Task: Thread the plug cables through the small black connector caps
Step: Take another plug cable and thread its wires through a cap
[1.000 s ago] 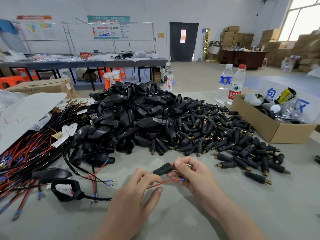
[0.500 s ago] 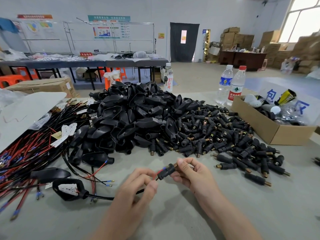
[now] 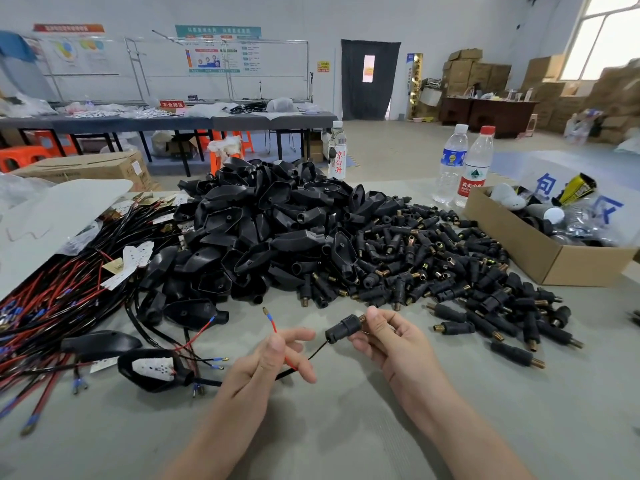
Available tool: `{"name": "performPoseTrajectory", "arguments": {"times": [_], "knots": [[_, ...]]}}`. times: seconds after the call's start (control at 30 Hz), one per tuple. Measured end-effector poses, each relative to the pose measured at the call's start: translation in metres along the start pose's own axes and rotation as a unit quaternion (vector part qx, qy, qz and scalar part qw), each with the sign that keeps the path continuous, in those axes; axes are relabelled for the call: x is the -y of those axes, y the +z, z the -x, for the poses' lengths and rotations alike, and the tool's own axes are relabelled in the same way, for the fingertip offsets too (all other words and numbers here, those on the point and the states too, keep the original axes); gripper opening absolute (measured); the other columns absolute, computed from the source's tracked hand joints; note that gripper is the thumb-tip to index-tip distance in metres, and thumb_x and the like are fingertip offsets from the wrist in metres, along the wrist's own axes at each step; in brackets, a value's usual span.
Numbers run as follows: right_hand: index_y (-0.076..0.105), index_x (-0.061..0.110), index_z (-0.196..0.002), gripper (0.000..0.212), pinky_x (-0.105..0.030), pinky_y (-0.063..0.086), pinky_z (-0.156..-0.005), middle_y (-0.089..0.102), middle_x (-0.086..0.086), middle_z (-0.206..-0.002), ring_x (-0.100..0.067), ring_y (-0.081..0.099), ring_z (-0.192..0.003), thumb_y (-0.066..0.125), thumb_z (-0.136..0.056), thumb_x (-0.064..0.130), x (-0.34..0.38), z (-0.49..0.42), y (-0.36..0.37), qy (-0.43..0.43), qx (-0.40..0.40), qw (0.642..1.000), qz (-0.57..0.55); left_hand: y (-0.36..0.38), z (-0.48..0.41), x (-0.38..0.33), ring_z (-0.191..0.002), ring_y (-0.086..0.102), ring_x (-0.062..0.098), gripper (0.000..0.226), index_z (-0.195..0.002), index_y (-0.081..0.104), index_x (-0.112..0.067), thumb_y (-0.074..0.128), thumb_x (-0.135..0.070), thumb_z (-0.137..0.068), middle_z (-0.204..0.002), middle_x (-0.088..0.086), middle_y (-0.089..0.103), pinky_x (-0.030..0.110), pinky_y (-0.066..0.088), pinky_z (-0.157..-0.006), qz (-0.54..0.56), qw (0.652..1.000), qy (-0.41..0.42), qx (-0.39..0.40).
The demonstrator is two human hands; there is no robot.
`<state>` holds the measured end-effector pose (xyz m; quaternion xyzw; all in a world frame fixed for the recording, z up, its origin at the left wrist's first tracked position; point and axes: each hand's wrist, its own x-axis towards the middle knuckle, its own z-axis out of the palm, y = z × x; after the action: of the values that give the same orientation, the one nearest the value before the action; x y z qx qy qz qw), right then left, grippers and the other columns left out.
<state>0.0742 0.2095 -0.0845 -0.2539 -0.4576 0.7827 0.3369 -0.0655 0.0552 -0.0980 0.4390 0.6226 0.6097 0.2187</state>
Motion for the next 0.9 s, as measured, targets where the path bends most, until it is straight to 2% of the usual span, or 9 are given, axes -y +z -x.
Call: {"name": "performPoseTrajectory", "arguments": {"times": [0.13,0.17,0.27,0.37,0.5,0.57,0.73,0.8,0.9], "knots": [[0.062,-0.002,-0.102,0.036,-0.021,0.059,-0.068,0.075,-0.014,-0.087,-0.015,0.071,-0.072,0.068,-0.082,0.027,0.001,0.000,0.000,0.007,-0.013,0.999,-0.028,-0.005,-0.006,0.000,-0.117,0.063,0.014,0.076,-0.088,0.079,-0.021,0.057,-0.090,-0.066,-0.109,0.016,0.070,0.043,0.035,-0.114,0.087,0.995,-0.041,0.013],[0.062,-0.001,-0.101,0.033,-0.021,0.059,-0.068,0.074,-0.013,-0.086,-0.015,0.071,-0.071,0.067,-0.082,0.026,0.001,0.001,0.001,0.010,-0.018,0.999,-0.034,-0.006,-0.004,-0.003,-0.121,0.062,0.016,0.071,-0.088,0.078,-0.018,0.060,-0.084,-0.071,-0.115,0.013,0.070,0.047,0.033,-0.115,0.100,0.994,-0.034,0.007],[0.062,-0.002,-0.100,0.024,-0.021,0.060,-0.070,0.073,-0.015,-0.088,-0.016,0.071,-0.071,0.064,-0.089,0.020,0.002,0.002,0.001,0.015,-0.023,0.999,-0.045,-0.008,-0.001,-0.008,-0.122,0.062,0.016,0.057,-0.078,0.075,-0.015,0.058,-0.069,-0.086,-0.122,0.009,0.071,0.042,0.036,-0.109,0.161,0.986,-0.028,-0.017],[0.061,-0.001,-0.098,0.018,-0.022,0.061,-0.070,0.071,-0.020,-0.093,-0.018,0.071,-0.073,0.061,-0.095,0.017,0.003,0.003,0.002,0.020,-0.032,0.998,-0.045,-0.009,-0.002,-0.009,-0.111,0.066,0.009,0.056,-0.056,0.063,-0.018,0.037,-0.049,-0.095,-0.114,0.011,0.074,0.039,0.034,-0.110,0.206,0.976,-0.063,-0.031],[0.061,0.001,-0.096,0.017,-0.021,0.060,-0.068,0.073,-0.020,-0.094,-0.019,0.073,-0.074,0.062,-0.094,0.018,0.004,0.001,0.001,0.021,-0.036,0.998,-0.052,-0.006,-0.005,-0.012,-0.095,0.066,0.017,0.053,-0.048,0.046,-0.024,0.035,-0.055,-0.090,-0.101,0.009,0.076,0.038,0.040,-0.097,0.156,0.982,-0.057,-0.085],[0.062,0.001,-0.096,0.018,-0.020,0.059,-0.067,0.075,-0.017,-0.092,-0.019,0.074,-0.075,0.063,-0.092,0.019,0.003,0.001,0.000,0.022,-0.026,0.998,-0.048,-0.005,-0.006,-0.013,-0.078,0.058,0.021,0.056,-0.047,0.042,-0.025,0.034,-0.063,-0.087,-0.089,0.007,0.074,0.037,0.040,-0.081,0.148,0.980,-0.066,-0.113],[0.060,-0.001,-0.103,0.034,-0.020,0.058,-0.068,0.076,-0.017,-0.093,-0.019,0.074,-0.078,0.068,-0.084,0.026,-0.004,0.002,0.003,0.032,0.011,0.999,-0.038,-0.006,-0.007,-0.018,-0.039,0.029,0.013,0.060,-0.058,0.038,-0.021,0.034,-0.076,-0.083,-0.054,0.005,0.044,0.021,0.027,-0.040,0.227,0.957,-0.100,-0.147],[0.060,-0.004,-0.106,0.039,-0.020,0.058,-0.068,0.075,-0.019,-0.098,-0.020,0.074,-0.079,0.069,-0.084,0.027,-0.006,0.003,0.006,0.039,0.028,0.998,-0.036,-0.006,-0.008,-0.019,-0.034,0.026,0.011,0.059,-0.061,0.038,-0.018,0.036,-0.073,-0.084,-0.049,-0.001,0.033,0.018,0.029,-0.035,0.297,0.937,-0.110,-0.146],[0.058,-0.007,-0.111,0.043,-0.021,0.058,-0.069,0.074,-0.024,-0.102,-0.021,0.074,-0.081,0.068,-0.085,0.026,-0.006,0.003,0.007,0.046,0.033,0.997,-0.044,-0.006,-0.012,-0.017,-0.039,0.032,0.008,0.058,-0.066,0.040,-0.017,0.026,-0.061,-0.100,-0.051,-0.005,0.034,0.020,0.035,-0.039,0.329,0.931,-0.088,-0.132]]}}
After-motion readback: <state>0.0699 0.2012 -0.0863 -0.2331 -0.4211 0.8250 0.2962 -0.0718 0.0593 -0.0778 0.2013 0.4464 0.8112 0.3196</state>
